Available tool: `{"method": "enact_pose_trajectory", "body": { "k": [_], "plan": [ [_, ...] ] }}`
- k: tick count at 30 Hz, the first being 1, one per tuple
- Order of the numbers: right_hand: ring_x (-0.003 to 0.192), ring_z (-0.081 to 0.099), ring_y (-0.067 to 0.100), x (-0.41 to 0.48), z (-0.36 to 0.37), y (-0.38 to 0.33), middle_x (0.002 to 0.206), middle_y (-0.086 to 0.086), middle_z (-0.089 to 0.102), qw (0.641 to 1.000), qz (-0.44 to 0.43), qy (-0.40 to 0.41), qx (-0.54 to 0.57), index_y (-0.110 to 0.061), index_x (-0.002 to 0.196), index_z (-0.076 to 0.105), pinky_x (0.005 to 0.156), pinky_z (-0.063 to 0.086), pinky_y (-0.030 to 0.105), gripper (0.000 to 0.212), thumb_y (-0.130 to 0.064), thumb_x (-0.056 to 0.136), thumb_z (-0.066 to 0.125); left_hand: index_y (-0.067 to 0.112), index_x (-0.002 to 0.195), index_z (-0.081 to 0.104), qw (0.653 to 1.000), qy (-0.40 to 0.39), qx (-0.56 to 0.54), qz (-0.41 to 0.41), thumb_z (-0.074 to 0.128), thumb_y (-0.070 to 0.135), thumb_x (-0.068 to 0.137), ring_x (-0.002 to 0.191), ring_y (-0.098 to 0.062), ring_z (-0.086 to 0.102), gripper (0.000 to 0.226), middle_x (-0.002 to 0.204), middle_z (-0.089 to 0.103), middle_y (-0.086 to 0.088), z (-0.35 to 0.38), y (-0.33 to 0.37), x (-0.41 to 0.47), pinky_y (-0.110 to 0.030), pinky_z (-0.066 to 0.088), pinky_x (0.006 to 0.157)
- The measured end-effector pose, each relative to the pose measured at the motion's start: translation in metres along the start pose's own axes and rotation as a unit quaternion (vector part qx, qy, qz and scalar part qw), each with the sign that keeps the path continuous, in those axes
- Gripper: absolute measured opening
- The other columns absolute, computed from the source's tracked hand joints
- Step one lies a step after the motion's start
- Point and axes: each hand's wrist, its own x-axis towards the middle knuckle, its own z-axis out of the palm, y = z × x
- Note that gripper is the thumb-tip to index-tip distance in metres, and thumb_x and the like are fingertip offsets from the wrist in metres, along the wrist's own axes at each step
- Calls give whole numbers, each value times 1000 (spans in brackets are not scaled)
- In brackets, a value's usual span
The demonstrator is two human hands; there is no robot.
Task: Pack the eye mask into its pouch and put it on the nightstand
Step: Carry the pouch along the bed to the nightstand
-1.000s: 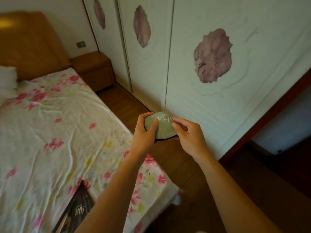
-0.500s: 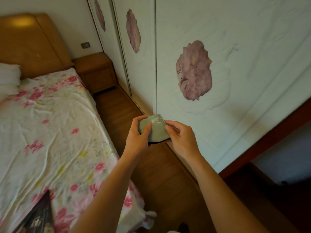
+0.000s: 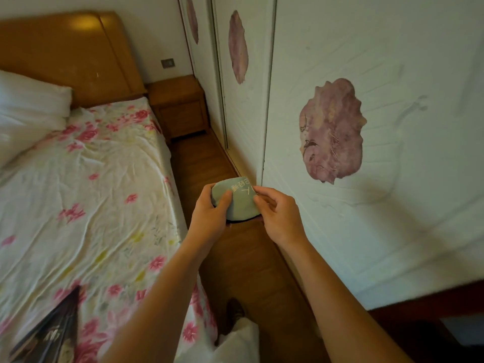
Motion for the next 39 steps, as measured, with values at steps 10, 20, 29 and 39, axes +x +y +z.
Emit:
{"method": "enact_pose_trajectory", "body": {
  "k": [10,20,29,39],
  "plan": [
    [110,63,11,168,59,-41,122,-1,66,995,-62,-76,-34,-18,131,61,85,61,33,33,-24,99,54,25,122,52,995,86,-51,12,54,36,99,91,-20,67,25,109,63,-3,-49,21,144,-23,53,53],
    [101,64,3,289,124,-44,120,-4,66,983,-75,-168,-9,-17,133,59,77,59,20,36,-23,98,57,16,124,61,987,143,-64,-20,57,38,97,80,-19,68,35,106,71,-9,-98,15,254,-21,49,51],
    [102,66,9,425,164,-59,114,-5,66,974,-76,-210,25,-15,130,60,75,60,23,33,-19,98,56,12,129,58,978,202,-43,-24,54,35,100,92,-22,72,37,111,71,-8,-113,46,366,-35,62,65],
    [93,65,1,530,229,-60,106,-9,64,966,-62,-251,27,-14,129,60,67,56,13,31,-18,99,55,16,126,60,968,242,-62,-35,54,33,100,83,-14,70,32,107,72,-5,-149,33,472,-16,52,52]
  ]
}}
